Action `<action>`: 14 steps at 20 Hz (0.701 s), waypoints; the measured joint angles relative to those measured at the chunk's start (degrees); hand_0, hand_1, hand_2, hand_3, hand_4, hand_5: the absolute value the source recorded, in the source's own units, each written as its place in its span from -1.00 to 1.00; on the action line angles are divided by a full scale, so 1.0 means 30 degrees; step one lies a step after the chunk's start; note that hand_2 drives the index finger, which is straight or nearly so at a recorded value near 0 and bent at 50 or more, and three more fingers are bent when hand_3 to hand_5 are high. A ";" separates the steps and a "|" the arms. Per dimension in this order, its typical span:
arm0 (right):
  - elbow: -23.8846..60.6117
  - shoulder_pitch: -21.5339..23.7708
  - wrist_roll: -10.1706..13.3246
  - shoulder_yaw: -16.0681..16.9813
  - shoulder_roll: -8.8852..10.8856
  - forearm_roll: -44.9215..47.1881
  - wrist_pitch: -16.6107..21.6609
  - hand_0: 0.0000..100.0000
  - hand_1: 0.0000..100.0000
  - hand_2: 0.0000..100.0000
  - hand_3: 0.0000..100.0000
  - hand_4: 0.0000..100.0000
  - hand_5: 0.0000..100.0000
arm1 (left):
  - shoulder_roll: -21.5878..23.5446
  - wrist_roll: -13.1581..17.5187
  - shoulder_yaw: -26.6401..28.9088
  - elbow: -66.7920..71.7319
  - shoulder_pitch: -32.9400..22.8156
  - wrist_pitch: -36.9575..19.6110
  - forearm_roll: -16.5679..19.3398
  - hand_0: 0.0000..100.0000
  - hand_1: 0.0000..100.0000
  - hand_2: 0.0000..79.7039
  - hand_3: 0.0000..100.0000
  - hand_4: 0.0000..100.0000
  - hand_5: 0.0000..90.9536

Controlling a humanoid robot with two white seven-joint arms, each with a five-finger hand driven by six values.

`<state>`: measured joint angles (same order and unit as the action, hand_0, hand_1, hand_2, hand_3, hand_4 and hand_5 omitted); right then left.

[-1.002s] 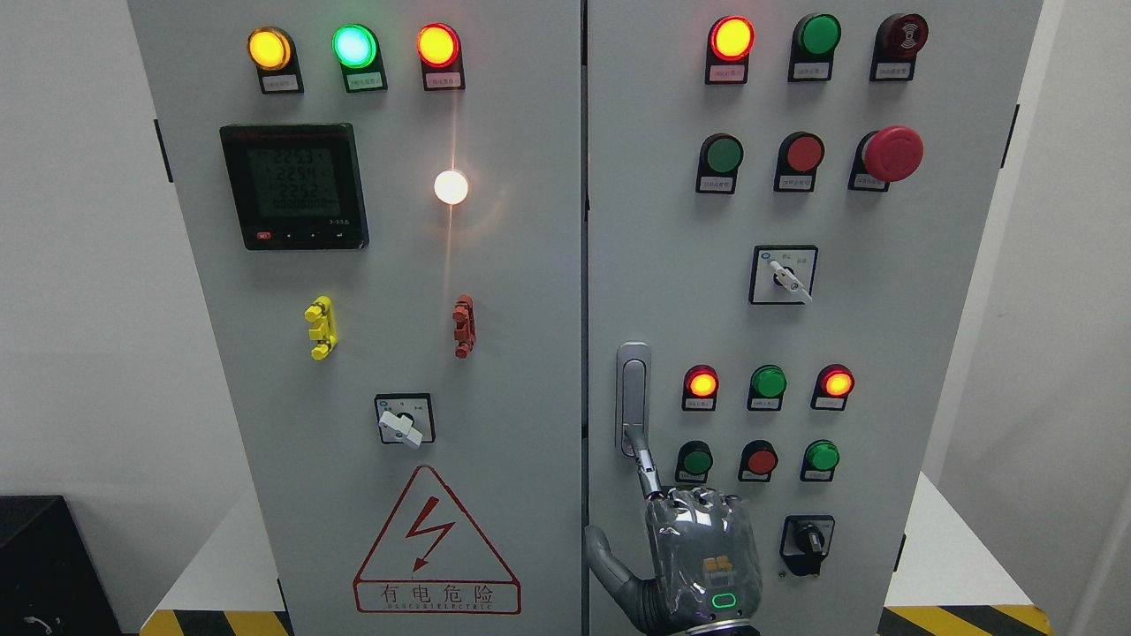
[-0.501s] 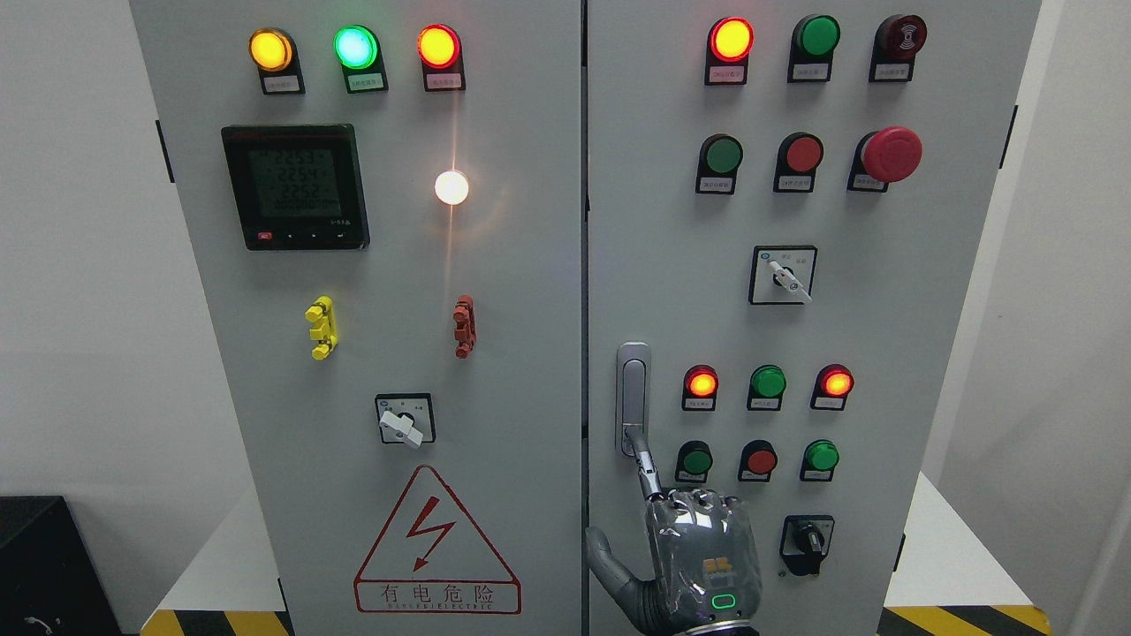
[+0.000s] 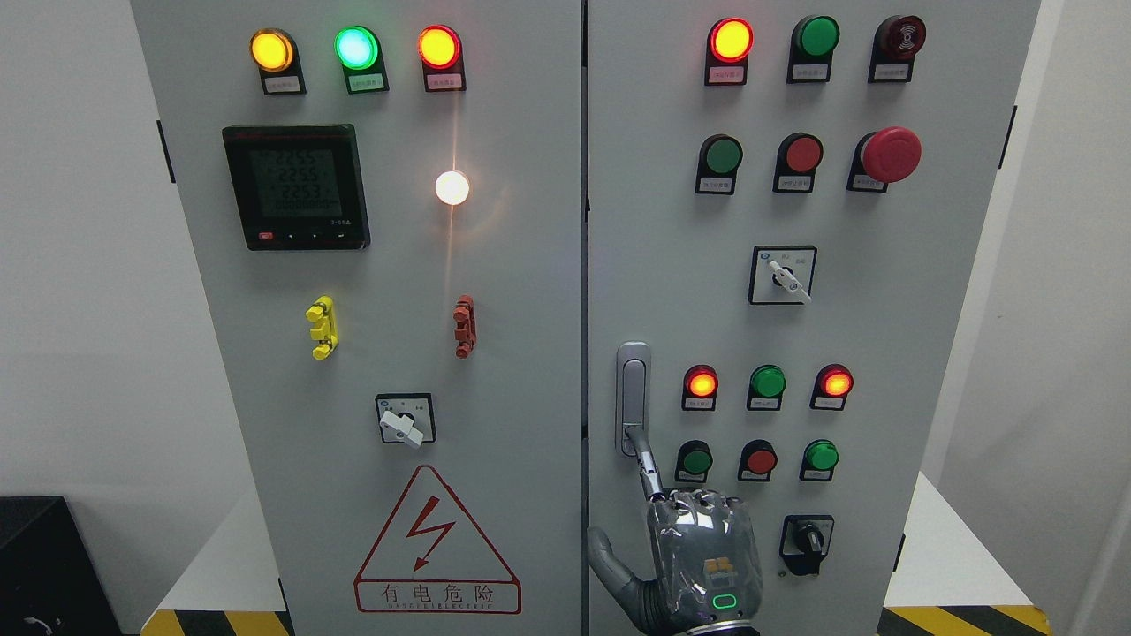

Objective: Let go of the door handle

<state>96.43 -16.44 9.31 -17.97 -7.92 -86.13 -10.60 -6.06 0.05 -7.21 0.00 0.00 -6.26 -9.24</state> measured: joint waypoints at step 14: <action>0.0054 0.0021 -0.0070 -0.0022 -0.0019 0.0000 -0.0022 -0.33 -0.52 -0.91 1.00 1.00 1.00 | 0.0000 0.0000 0.0000 0.0000 0.0000 0.0000 0.0000 -0.76 0.11 -1.00 -1.00 -1.00 -1.00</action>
<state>96.59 -16.37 9.10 -18.04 -7.98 -86.13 -10.66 -6.06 0.05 -7.21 0.00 0.00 -6.26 -9.24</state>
